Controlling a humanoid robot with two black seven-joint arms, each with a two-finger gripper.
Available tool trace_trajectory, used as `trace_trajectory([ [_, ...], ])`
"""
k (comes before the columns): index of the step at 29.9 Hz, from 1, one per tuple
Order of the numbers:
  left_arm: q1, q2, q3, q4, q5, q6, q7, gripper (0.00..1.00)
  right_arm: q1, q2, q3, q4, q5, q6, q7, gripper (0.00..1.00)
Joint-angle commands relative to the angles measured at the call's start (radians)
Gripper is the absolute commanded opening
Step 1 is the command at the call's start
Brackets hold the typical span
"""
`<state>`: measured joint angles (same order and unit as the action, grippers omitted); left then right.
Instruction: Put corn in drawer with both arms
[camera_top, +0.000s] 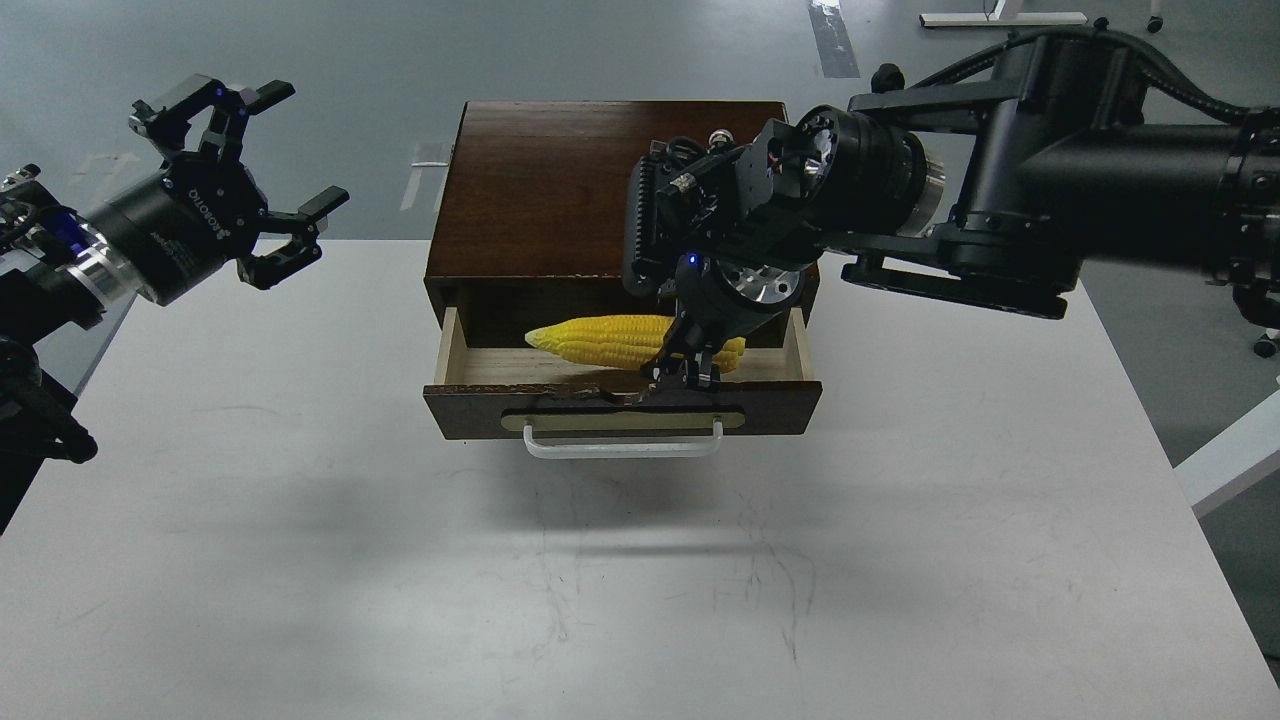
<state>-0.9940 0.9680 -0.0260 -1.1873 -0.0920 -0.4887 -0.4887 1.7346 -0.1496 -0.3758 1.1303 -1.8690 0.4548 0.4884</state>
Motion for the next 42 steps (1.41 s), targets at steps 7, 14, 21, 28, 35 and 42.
trace_trajectory([
  [7, 0.000, 0.000, 0.000, 0.000, 0.000, 0.000, 0.000, 0.98, -0.001, -0.004, 0.000, 0.000, 0.001, 0.001, 0.000, 0.62],
  [14, 0.000, 0.000, 0.000, 0.002, 0.000, 0.000, 0.000, 0.98, 0.000, -0.004, 0.006, 0.002, 0.004, 0.001, 0.000, 0.62],
  [21, 0.000, -0.002, 0.000, 0.003, 0.000, 0.000, 0.000, 0.98, 0.092, -0.063, 0.048, 0.002, 0.179, 0.001, 0.000, 0.63],
  [28, 0.000, -0.006, -0.002, 0.005, 0.000, 0.000, 0.000, 0.98, 0.174, -0.232, 0.094, 0.009, 0.543, 0.002, 0.000, 0.72],
  [35, 0.000, -0.012, -0.002, 0.005, 0.000, 0.000, 0.000, 0.98, 0.039, -0.487, 0.192, 0.000, 1.064, -0.004, 0.000, 0.99],
  [42, 0.008, -0.018, -0.002, 0.006, 0.000, 0.000, 0.000, 0.98, -0.239, -0.651, 0.322, -0.004, 1.393, -0.048, 0.000, 0.99],
])
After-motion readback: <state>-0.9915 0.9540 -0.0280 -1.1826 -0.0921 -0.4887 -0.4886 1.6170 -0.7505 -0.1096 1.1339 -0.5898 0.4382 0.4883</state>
